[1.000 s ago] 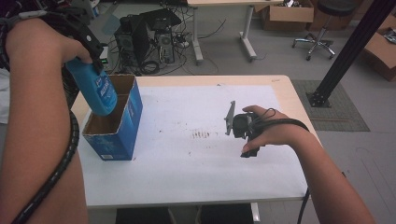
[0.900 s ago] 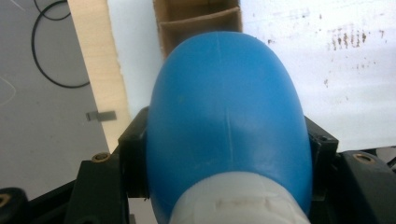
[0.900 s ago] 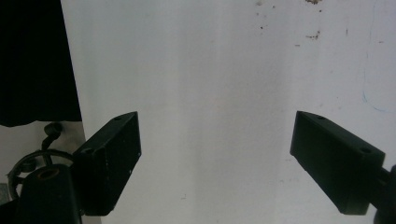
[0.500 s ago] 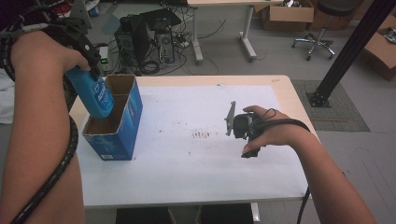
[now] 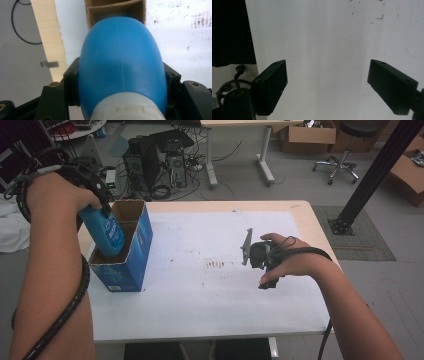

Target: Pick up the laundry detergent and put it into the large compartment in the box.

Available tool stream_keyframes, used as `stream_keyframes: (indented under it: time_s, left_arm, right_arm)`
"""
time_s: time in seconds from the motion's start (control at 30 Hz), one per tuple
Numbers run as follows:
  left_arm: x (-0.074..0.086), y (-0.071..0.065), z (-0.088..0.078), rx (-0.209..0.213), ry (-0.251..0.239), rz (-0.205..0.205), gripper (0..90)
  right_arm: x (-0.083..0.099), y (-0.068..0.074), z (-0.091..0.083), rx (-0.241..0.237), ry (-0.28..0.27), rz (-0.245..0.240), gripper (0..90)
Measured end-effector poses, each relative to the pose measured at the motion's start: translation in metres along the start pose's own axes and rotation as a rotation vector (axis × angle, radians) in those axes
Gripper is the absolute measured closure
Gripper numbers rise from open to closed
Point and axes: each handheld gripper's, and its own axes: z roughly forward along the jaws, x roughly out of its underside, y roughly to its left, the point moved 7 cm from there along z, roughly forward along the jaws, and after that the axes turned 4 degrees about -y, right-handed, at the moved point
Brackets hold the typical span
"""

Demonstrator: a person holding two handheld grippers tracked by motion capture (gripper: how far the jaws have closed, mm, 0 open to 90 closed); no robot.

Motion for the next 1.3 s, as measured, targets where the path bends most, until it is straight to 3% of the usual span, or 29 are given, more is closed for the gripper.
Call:
stream_keyframes:
  time_s: [0.63, 1.3]
  left_arm:
    - [0.005, -0.004, 0.066, 0.019, 0.042, 0.014, 37.8]
    - [0.007, -0.007, 0.112, 0.029, 0.081, 0.029, 37.8]
  right_arm:
    - [-0.002, 0.0, 0.001, 0.002, -0.003, -0.005, 16.6]
    - [-0.004, -0.001, 0.002, 0.006, -0.005, -0.012, 16.6]
